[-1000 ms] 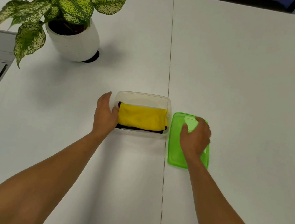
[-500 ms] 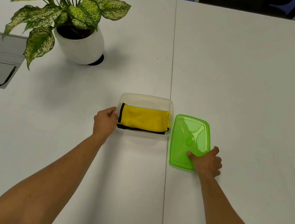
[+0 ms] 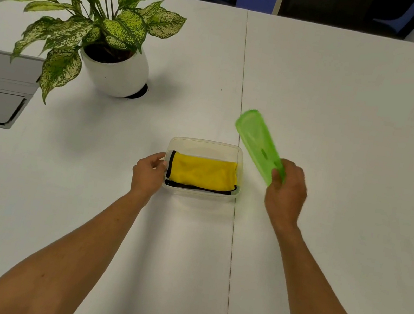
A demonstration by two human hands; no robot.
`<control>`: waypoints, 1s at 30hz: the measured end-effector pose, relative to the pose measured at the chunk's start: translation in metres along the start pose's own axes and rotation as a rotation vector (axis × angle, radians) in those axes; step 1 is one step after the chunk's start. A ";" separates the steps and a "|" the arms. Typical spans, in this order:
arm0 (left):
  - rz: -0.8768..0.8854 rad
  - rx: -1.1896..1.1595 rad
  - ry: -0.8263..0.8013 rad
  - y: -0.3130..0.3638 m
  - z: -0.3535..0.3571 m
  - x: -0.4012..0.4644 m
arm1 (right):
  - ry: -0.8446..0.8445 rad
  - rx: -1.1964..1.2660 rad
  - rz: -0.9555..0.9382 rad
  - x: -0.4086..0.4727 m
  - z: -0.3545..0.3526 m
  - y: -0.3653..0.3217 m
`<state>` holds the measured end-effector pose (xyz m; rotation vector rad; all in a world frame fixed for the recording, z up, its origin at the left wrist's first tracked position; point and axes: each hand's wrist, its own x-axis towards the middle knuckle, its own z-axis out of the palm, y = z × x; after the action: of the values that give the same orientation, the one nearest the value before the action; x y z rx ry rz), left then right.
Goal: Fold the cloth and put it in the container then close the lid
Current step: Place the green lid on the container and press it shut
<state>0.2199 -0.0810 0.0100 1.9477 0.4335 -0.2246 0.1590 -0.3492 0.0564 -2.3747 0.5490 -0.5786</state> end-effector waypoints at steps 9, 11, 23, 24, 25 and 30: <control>-0.085 -0.132 -0.102 -0.010 -0.013 0.012 | -0.306 -0.309 -0.584 -0.021 0.056 -0.007; -0.087 -0.157 -0.133 -0.017 -0.015 0.019 | -0.382 -0.327 -0.571 -0.026 0.062 -0.002; -0.081 -0.250 -0.140 -0.002 -0.012 0.012 | -0.714 -0.159 -0.540 -0.020 0.076 0.015; -0.070 -0.224 -0.130 -0.002 -0.011 0.012 | -0.718 -0.164 -0.545 -0.020 0.077 0.016; -0.055 -0.183 -0.114 -0.004 -0.011 0.014 | -0.722 -0.172 -0.552 -0.020 0.078 0.018; -0.005 -0.083 -0.073 -0.009 -0.011 0.013 | -0.727 -0.180 -0.551 -0.023 0.082 0.020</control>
<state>0.2273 -0.0649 0.0021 1.8517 0.3940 -0.2764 0.1784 -0.3136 -0.0206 -2.6722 -0.3982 0.1515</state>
